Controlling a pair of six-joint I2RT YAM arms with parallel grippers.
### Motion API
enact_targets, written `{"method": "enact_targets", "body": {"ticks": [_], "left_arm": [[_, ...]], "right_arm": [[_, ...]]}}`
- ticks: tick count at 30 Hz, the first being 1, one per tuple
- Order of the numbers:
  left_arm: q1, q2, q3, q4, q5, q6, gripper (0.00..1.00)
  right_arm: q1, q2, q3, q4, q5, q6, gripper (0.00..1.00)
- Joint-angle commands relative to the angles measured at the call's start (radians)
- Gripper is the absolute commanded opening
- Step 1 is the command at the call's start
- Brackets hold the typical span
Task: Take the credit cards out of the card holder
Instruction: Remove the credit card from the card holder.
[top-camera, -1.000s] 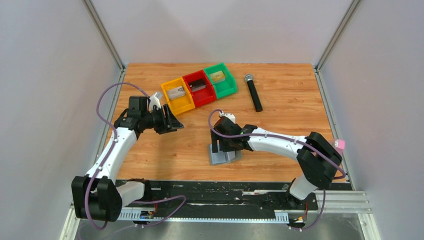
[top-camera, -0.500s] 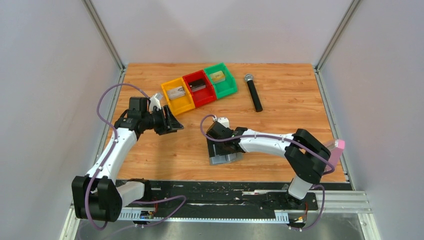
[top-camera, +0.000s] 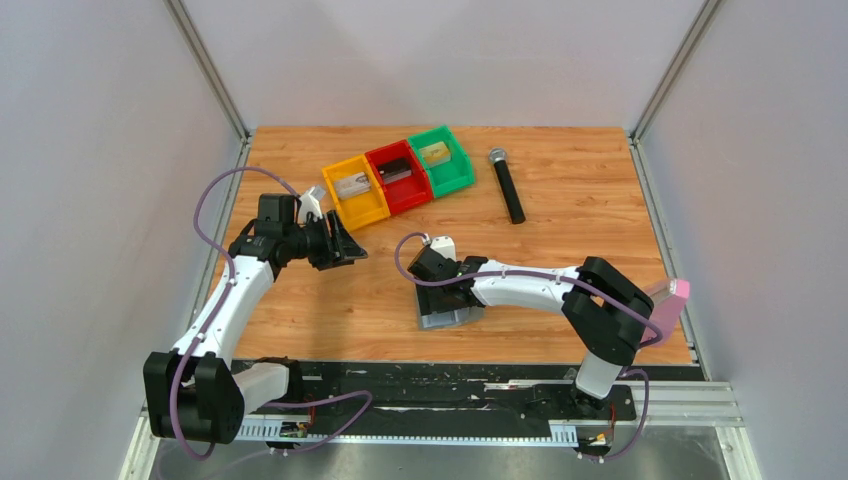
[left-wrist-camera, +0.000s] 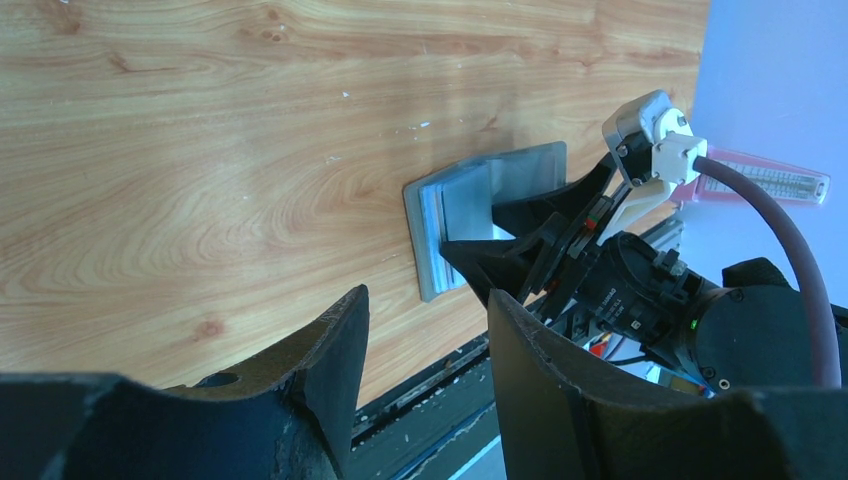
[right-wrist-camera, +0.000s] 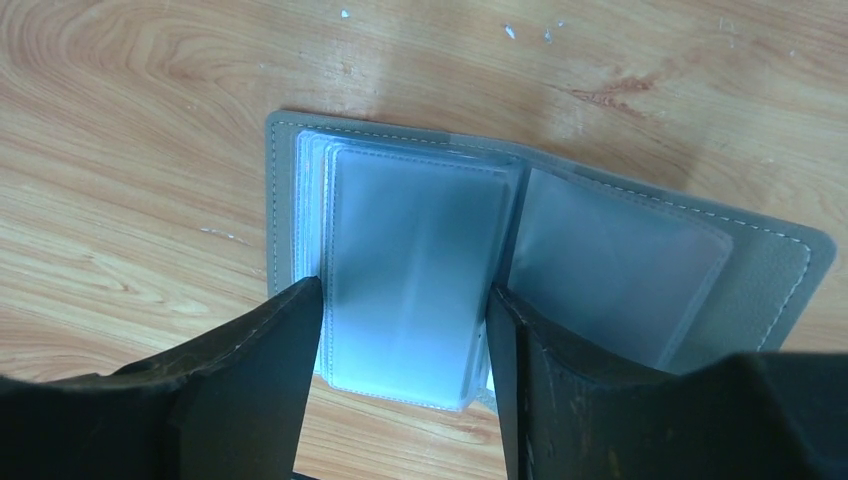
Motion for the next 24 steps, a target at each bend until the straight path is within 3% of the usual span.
{"method": "enact_targets", "body": {"ticks": [1, 15, 24], "left_arm": [[0.004, -0.008, -0.004, 0.034, 0.024, 0.009, 0.56], [-0.007, -0.012, -0.057, 0.068, 0.039, -0.023, 0.56], [-0.131, 0.046, -0.136, 0.229, 0.035, -0.141, 0.51]], "right_arm": [[0.005, -0.001, 0.02, 0.009, 0.019, 0.019, 0.58], [0.007, -0.045, -0.004, 0.05, 0.032, 0.033, 0.51], [0.001, -0.127, -0.107, 0.209, -0.016, 0.031, 0.41]]}}
